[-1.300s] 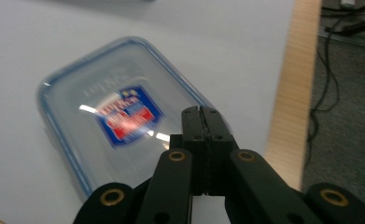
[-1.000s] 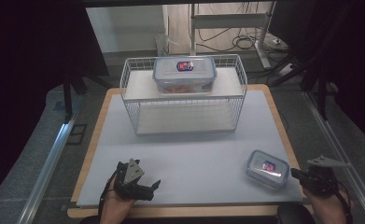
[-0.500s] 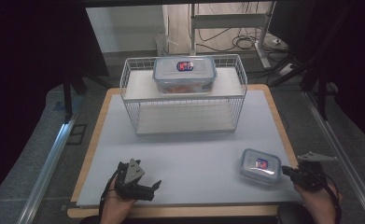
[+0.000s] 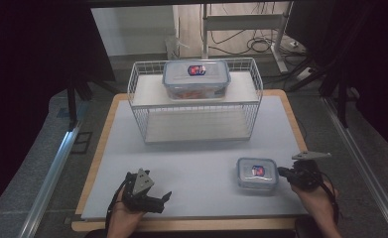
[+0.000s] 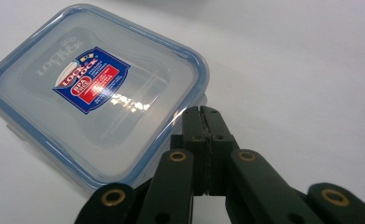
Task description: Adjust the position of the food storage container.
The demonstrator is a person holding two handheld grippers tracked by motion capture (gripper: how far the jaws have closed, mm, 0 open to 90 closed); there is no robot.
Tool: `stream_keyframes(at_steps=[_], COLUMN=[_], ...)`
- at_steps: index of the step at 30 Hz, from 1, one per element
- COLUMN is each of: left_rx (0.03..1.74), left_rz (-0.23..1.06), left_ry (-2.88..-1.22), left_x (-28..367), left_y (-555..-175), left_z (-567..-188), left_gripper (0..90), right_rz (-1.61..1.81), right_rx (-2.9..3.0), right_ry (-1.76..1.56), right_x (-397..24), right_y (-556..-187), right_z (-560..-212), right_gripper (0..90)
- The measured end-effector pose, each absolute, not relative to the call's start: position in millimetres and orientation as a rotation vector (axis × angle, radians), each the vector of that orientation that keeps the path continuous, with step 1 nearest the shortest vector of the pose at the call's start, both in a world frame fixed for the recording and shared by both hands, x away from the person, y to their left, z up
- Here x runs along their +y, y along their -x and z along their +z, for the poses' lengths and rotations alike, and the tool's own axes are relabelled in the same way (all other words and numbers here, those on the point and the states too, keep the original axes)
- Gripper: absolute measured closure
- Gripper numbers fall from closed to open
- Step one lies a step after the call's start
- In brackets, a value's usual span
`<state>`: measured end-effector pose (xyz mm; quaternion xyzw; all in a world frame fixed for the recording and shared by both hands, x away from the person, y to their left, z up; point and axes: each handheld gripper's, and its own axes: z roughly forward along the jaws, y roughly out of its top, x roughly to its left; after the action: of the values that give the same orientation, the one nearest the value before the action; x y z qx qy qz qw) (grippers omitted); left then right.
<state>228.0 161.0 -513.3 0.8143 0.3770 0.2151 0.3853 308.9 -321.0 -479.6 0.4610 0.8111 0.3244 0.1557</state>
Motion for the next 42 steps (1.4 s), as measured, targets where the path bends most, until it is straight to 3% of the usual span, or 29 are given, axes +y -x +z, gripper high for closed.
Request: stream_keyframes(at_steps=[21, 42], left_rx=[0.963, 0.962], left_rz=[0.543, 0.537], left_ry=[-2.072, -2.080], left_x=[162, 162], left_y=[-228, -229], left_z=[-514, -514], left_gripper=[0.4, 0.6], right_rz=[1.040, 1.087], right_rx=[2.524, 2.630], right_ry=[-1.147, -1.009], right_x=[-238, -185], right_y=[-318, -318], right_z=[-485, -490], right_gripper=[89.8, 89.5])
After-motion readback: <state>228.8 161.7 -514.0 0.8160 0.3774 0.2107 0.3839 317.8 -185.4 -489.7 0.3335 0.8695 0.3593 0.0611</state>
